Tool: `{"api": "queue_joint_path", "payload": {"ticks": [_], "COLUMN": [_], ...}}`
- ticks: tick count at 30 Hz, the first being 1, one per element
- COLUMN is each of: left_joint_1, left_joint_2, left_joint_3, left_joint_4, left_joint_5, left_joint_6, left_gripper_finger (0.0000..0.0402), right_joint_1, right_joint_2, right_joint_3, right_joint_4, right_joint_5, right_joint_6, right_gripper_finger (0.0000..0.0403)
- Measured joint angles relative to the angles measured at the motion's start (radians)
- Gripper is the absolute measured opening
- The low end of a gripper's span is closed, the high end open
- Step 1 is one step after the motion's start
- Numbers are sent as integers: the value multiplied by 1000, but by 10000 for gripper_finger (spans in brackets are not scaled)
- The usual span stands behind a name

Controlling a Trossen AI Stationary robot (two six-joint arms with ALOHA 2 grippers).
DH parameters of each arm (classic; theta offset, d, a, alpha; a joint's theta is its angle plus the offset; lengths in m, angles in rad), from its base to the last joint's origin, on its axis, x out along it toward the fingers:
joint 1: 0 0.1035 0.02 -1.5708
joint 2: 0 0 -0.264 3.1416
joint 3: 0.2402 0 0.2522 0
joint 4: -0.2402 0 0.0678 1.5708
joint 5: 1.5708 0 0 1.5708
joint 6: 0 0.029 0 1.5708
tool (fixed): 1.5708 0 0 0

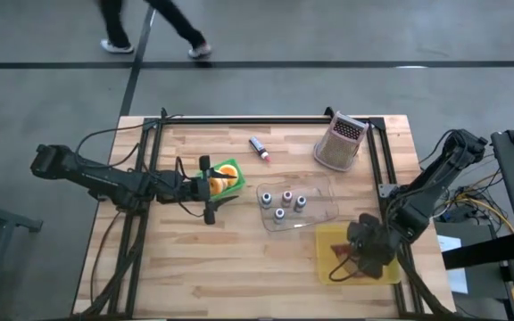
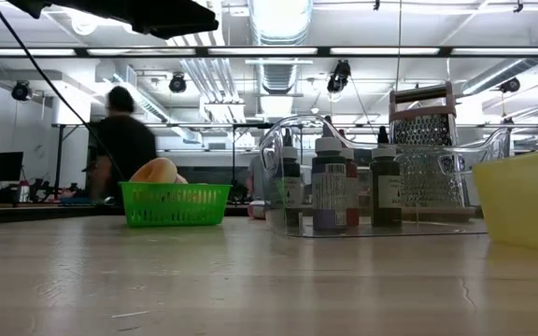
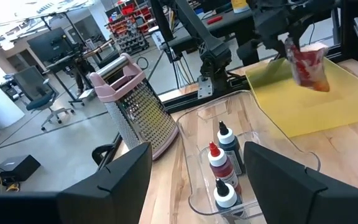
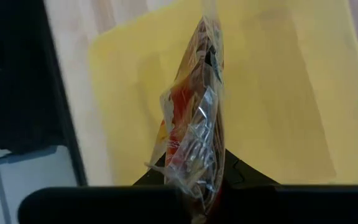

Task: Pick & Place Food Item
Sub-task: Put the red popcorn bag into the yellow bin

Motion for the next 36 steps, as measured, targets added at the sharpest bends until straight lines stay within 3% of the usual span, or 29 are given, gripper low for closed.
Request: {"api": "queue_joint_path", "payload": {"ticks": [36], "left_joint_1": [0], "left_joint_2": [0], "left_joint_3": [1], "left_joint_4": [0], "left_joint_5": [5], "left_joint_6": [-4], "left_gripper_finger": [257], "right_joint_1": [0], "right_joint_2": [0], "right_joint_3": [-17], "right_joint_4": [7], "right_joint_5": [18], "right_joint_6": [2], "right_gripper_finger": [13]}}
